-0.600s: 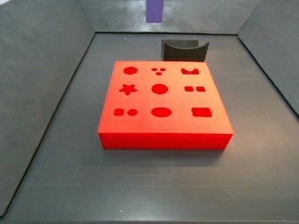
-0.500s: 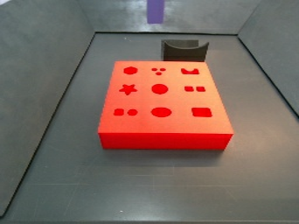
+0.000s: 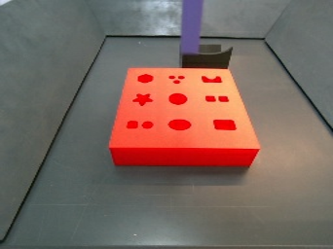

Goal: Insert the rectangle object.

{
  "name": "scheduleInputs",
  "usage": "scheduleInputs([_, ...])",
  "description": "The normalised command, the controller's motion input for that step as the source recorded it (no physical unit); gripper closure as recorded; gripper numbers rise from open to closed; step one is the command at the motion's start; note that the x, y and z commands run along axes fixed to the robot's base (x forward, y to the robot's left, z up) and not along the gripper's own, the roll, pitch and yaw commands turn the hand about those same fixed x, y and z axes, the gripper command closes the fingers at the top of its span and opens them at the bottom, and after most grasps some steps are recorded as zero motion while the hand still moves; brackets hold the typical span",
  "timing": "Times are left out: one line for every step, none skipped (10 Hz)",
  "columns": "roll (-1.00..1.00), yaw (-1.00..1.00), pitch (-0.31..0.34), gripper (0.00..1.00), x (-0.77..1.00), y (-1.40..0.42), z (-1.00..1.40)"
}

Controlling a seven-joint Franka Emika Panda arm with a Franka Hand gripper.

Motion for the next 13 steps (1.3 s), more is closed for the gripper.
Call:
scheduleInputs([0.02,-0.32,-0.076,1.0,0.76,-0.19,-0.36])
scheduleInputs([0.02,-0.32,-0.08,1.0,0.7,-0.15,-0.4])
scheduleInputs([0.09,-0.32,-0.064,1.0,0.73,-0.17,-0.4])
scheduleInputs([0.18,-0.4,-0.046,1.0,0.7,-0.08,-0.45])
scheduleInputs([0.15,-0.48,-0.06,1.0,0.64,0.0,-0.47])
scheduleInputs([0.18,-0.45,-0.041,1.0,0.6,0.0,-0.44])
scheduleInputs([0.24,-0.47,-0.02,1.0,0.55,-0.05,-0.43])
scheduleInputs([0.21,-0.6,-0.007,1.0,0.5,-0.01,-0.38])
scheduleInputs([0.14,-0.67,0.0,1.0,0.44,0.0,-0.24])
scheduleInputs([0.12,-0.67,0.0,1.0,0.42,0.0,-0.19])
scheduleInputs([0.13,-0.69,0.0,1.0,0.39,0.0,-0.21])
scheduleInputs([0.1,-0.68,0.016,1.0,0.35,0.08,-0.09])
scheduleInputs([0.1,-0.67,0.024,1.0,0.34,0.09,-0.05])
